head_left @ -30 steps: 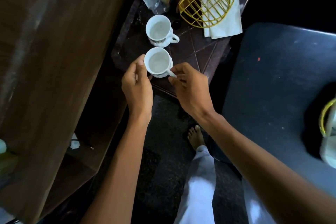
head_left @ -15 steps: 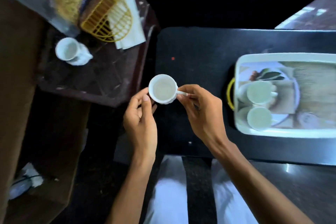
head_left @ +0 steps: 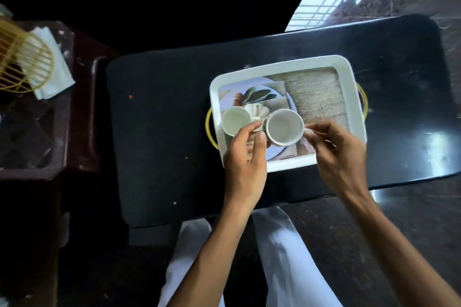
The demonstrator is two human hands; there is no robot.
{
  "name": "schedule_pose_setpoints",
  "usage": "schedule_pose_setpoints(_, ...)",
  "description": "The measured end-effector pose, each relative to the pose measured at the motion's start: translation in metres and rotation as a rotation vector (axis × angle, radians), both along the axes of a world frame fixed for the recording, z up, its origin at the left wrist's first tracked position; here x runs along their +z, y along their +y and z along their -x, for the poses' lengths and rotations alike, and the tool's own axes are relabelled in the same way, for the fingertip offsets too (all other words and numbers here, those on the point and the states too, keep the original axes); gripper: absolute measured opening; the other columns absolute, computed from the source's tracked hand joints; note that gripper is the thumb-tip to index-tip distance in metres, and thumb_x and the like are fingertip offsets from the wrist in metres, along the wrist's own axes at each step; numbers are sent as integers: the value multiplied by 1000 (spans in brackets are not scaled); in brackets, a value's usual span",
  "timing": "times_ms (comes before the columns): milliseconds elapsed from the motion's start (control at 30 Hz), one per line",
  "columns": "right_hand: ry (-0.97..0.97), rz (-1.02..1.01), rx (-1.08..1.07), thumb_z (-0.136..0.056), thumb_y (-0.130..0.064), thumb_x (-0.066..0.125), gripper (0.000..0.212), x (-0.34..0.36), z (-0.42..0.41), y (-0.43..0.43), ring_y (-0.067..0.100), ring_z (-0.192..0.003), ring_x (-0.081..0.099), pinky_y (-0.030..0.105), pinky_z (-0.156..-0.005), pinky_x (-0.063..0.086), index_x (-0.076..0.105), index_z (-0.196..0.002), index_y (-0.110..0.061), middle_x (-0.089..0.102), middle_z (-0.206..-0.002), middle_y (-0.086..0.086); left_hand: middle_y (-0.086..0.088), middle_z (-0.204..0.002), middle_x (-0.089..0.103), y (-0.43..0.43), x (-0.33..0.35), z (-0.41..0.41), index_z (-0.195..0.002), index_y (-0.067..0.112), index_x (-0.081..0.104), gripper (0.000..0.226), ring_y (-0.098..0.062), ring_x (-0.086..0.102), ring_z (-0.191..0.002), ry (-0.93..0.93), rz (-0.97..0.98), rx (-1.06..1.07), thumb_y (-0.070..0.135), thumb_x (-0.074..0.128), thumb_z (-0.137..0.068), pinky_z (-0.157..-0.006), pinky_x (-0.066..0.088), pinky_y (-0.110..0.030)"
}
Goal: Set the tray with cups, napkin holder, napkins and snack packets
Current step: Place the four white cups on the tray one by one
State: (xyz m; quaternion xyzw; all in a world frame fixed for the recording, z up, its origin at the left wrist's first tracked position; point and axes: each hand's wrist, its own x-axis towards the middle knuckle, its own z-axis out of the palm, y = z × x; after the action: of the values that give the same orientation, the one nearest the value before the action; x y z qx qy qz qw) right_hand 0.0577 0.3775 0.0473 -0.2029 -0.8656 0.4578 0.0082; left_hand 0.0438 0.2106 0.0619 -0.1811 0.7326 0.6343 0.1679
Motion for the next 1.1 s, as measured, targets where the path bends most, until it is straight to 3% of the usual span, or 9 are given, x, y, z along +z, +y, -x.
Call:
schedule_pose_setpoints(200, -13, 21, -33, -88, -13, 73, 18, -32, -11, 36, -12, -73, 63, 7, -66, 49, 67, -89, -30, 66, -79, -26, -5, -123, 69, 34, -21, 5, -123, 16, 71, 31, -24, 68, -111, -5, 166, -164, 8, 51, -100, -101, 54, -47)
schedule_pose_setpoints(300, -34, 20, -16, -88, -10, 72, 11, -47, -13, 42, -12, -71, 63, 7, -67, 49, 72, -92, -21, 65, -79, -26, -4, -123, 67, 36, -27, 13, -116, 13, 75, 36, -22, 63, -118, 15, 375, -262, -1, 51, -93, -108, 46, -32)
schedule_pose_setpoints(400, -62, 24, 26, -88, -6, 71, 9, -60, -14, 44, -7, -72, 63, 9, -67, 49, 74, -93, -14, 66, -76, -20, -1, -123, 65, 34, -30, 22, -111, 13, 77, 38, -19, 61, -118, 5, 525, -369, -1, 49, -90, -100, 43, -23)
schedule_pose_setpoints(467, -72, 50, 50, -88, -3, 71, 10, -66, -14, 44, -10, -75, 64, 4, -69, 47, 73, -93, -11, 68, -78, -15, 0, -120, 67, 32, -32, 25, -108, 13, 79, 37, -20, 63, -113, 22, 579, -418, 0, 50, -89, -97, 49, -28)
schedule_pose_setpoints(600, -89, 72, 103, -90, -4, 69, 6, -73, -16, 40, 10, -85, 69, 16, -76, 54, 72, -92, -9, 73, -88, 0, 0, -111, 68, 28, -33, 25, -101, 12, 80, 33, -25, 63, -107, 55, 662, -488, 2, 51, -88, -90, 55, -44)
schedule_pose_setpoints(767, -86, 124, 93, -89, -3, 70, 8, -75, -18, 36, 3, -84, 67, 9, -75, 52, 69, -89, -11, 68, -85, -18, -3, -111, 67, 26, -35, 23, -107, 10, 79, 33, -26, 62, -108, 92, 701, -548, 2, 51, -90, -91, 55, -47)
schedule_pose_setpoints(967, -113, 116, 95, -89, -4, 69, 11, -80, -19, 36, 7, -86, 70, 22, -79, 57, 68, -87, -14, 72, -87, -9, -4, -109, 67, 25, -40, 22, -108, 10, 78, 31, -27, 62, -106, 130, 753, -624, 5, 53, -91, -87, 55, -46)
schedule_pose_setpoints(1100, -132, 108, 89, -89, -4, 70, 7, -84, -20, 35, 3, -87, 71, 21, -80, 58, 71, -89, -10, 75, -89, -8, -2, -109, 66, 22, -42, 22, -106, 9, 78, 29, -25, 61, -105, 133, 799, -667, 8, 52, -92, -83, 56, -45)
